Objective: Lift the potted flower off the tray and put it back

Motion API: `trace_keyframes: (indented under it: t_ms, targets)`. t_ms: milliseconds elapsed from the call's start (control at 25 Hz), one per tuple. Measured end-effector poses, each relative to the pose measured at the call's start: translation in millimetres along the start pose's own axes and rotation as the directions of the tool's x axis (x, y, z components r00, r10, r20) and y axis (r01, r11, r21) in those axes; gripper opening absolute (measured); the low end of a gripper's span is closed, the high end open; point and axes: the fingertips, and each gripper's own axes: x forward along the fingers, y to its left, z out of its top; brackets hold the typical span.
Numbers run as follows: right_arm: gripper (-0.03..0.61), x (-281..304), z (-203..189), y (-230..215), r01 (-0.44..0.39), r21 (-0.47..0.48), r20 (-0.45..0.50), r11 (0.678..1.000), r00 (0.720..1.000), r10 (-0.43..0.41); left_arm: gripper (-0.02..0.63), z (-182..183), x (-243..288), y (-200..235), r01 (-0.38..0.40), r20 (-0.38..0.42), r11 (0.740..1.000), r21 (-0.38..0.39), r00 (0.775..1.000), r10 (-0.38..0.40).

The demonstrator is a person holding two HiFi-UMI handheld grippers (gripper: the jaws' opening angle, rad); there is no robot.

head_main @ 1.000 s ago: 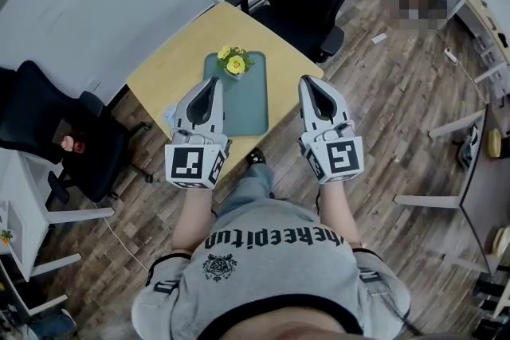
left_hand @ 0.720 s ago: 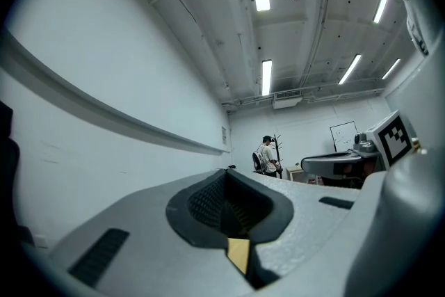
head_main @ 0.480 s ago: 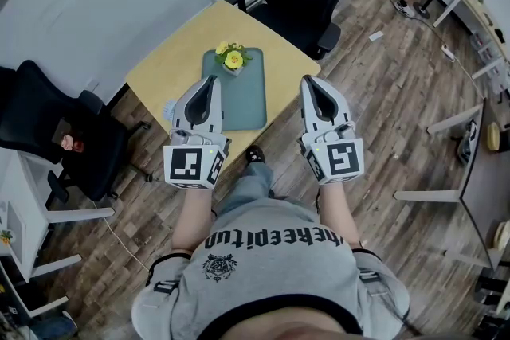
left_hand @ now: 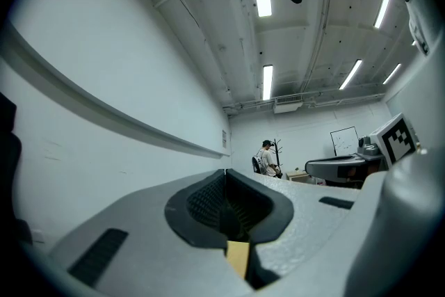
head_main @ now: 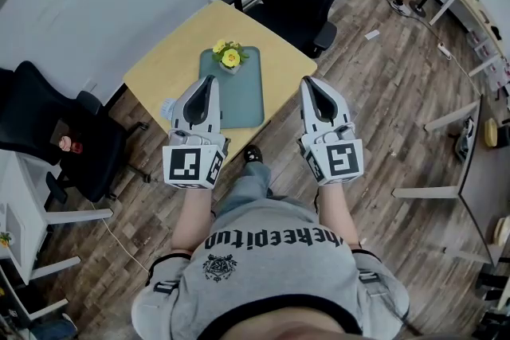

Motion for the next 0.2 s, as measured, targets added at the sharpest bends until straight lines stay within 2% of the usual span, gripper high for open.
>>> trace_keyframes:
  t_ms: [200]
  targets:
    - [0.003,-2.1,-1.6,1.4,-0.001,0.0,-0.005,1.0,1.0,0.001,0.005,0.5,-1.7,0.0,0.0,-0.004,1.0,0.002,1.0,0.0]
